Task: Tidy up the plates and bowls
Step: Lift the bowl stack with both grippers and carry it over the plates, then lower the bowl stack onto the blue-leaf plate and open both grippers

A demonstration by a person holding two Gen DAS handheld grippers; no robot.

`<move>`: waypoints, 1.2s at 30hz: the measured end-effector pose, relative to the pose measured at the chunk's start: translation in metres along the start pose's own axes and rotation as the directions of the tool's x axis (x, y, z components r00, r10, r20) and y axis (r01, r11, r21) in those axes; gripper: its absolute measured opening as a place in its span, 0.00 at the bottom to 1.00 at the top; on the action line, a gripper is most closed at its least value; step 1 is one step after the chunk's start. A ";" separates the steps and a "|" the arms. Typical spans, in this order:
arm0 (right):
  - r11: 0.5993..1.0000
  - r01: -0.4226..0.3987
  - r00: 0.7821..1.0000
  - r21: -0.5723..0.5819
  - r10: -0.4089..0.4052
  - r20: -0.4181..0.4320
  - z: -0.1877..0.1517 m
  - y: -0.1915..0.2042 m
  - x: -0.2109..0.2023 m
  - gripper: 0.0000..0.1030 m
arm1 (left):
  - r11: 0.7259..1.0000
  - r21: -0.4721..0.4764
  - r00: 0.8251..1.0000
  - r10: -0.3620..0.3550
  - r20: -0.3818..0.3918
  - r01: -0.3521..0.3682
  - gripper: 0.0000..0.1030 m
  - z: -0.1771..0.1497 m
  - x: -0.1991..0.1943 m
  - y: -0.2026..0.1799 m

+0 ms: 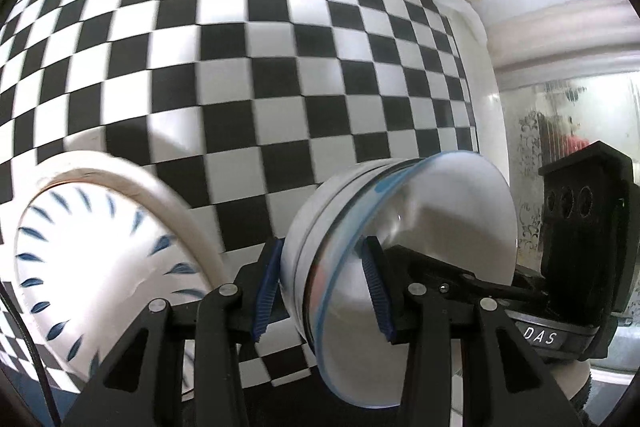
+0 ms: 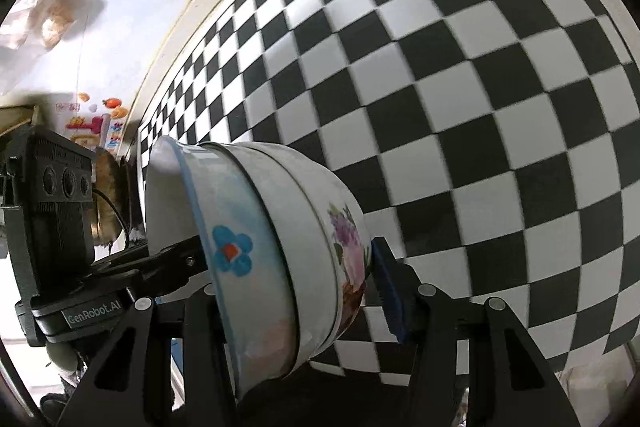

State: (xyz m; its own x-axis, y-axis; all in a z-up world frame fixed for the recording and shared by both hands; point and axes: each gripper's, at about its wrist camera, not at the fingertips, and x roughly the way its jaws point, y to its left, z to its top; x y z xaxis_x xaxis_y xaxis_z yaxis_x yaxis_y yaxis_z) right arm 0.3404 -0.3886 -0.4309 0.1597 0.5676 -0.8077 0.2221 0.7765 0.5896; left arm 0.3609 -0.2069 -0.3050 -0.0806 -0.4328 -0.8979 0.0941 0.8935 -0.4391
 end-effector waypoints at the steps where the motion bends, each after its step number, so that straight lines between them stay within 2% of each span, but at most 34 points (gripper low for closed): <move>1: 1.000 0.000 1.000 -0.014 0.000 -0.007 0.001 0.007 0.001 0.52 | 1.000 -0.006 1.000 0.003 0.006 -0.003 0.37 -0.001 -0.004 0.004; 10: 0.989 -0.033 0.996 -0.143 0.022 -0.084 0.004 0.074 0.026 0.52 | 0.992 -0.123 0.996 0.036 0.079 -0.026 0.37 -0.018 -0.050 0.061; 21: 0.957 -0.076 0.978 -0.279 0.017 -0.206 -0.002 0.145 0.087 0.52 | 0.958 -0.284 0.989 0.085 0.124 -0.046 0.36 -0.047 -0.079 0.131; 28: 0.946 -0.087 0.964 -0.314 0.000 -0.267 -0.008 0.167 0.122 0.52 | 0.935 -0.352 0.988 0.098 0.122 -0.049 0.37 -0.062 -0.079 0.157; 36: 0.941 -0.088 0.951 -0.326 -0.018 -0.307 -0.014 0.169 0.139 0.52 | 0.923 -0.381 0.989 0.104 0.110 -0.055 0.36 -0.070 -0.071 0.169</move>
State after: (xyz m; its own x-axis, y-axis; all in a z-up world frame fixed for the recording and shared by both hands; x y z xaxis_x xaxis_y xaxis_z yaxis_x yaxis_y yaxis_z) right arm 0.3867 -0.1744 -0.4435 -0.1476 0.6103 -0.7783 -0.1180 0.7704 0.6265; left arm 0.3129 -0.0162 -0.3130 0.0389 -0.3481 -0.9366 -0.2872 0.8939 -0.3442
